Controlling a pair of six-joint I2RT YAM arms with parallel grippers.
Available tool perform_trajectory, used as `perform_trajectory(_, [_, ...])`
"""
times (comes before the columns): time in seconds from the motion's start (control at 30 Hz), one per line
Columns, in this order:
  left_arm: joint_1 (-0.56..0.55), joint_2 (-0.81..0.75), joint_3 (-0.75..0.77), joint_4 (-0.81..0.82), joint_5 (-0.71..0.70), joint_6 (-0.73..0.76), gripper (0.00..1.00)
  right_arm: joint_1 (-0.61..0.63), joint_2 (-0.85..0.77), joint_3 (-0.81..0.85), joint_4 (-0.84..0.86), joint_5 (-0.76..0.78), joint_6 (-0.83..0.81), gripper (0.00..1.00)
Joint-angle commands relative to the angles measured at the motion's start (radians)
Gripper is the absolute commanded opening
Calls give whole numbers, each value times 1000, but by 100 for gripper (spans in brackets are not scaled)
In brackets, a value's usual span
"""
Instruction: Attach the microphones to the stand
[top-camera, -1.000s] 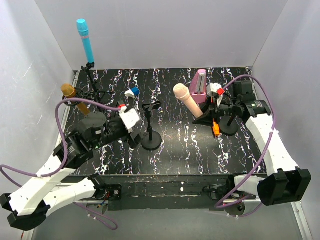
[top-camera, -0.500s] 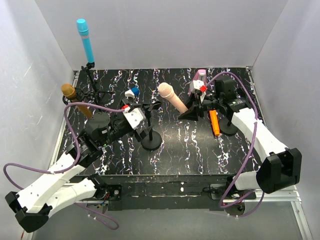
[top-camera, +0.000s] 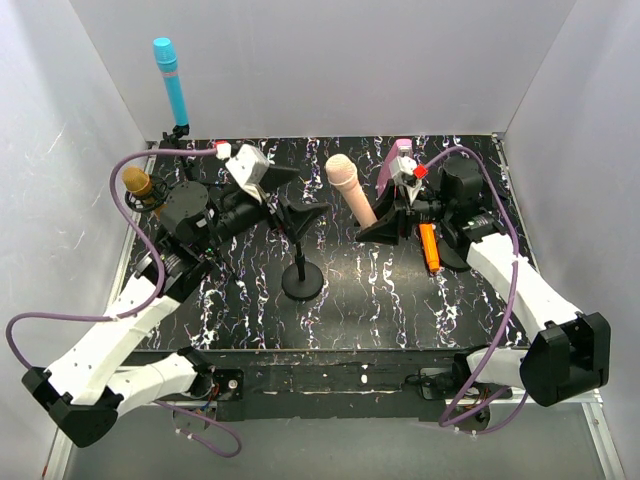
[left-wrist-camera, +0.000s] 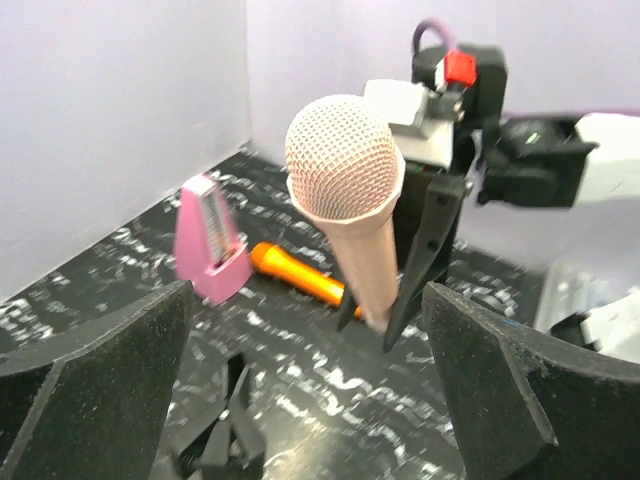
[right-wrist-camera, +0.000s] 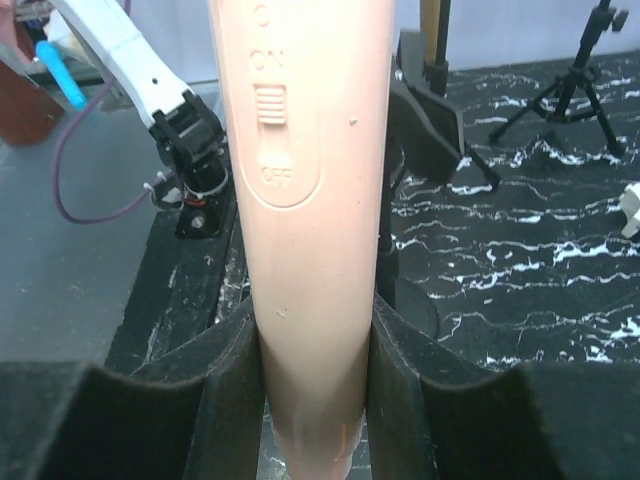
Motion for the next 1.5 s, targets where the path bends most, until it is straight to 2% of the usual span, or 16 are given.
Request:
perform_trajectory(0.0, [3, 61, 49, 159, 84, -249, 98, 4, -30, -10, 352, -54, 351, 1])
perform_trajectory(0.1, [5, 116, 67, 205, 106, -326, 98, 4, -22, -14, 537, -46, 547, 1])
perform_trajectory(0.2, [3, 161, 90, 236, 118, -371, 98, 5, -10, -5, 634, -37, 673, 1])
perform_trajectory(0.57, [-24, 271, 46, 524, 204, -536, 97, 4, 8, -8, 746, 7, 845, 1])
perform_trajectory(0.87, [-139, 316, 1, 595, 89, -489, 90, 5, 56, 25, 933, 41, 1085, 1])
perform_trajectory(0.97, [-164, 342, -11, 639, 58, -483, 78, 7, 57, 32, 947, 44, 1119, 1])
perform_trajectory(1.07, [-172, 365, -11, 696, 55, -494, 53, 7, 48, 21, 947, 50, 1125, 1])
perform_trajectory(1.2, [-175, 382, 1, 705, 52, -495, 26, 8, 28, 3, 921, 55, 1100, 1])
perform_trajectory(1.3, [-175, 374, -2, 704, 58, -492, 2, 7, 13, -5, 883, 46, 1071, 1])
perform_trajectory(1.33, [-175, 367, -3, 696, 60, -483, 0, 7, 8, -10, 863, 40, 1053, 3])
perform_trajectory(1.47, [-176, 313, 30, 569, 37, -394, 0, 7, -33, -30, 693, -25, 909, 61])
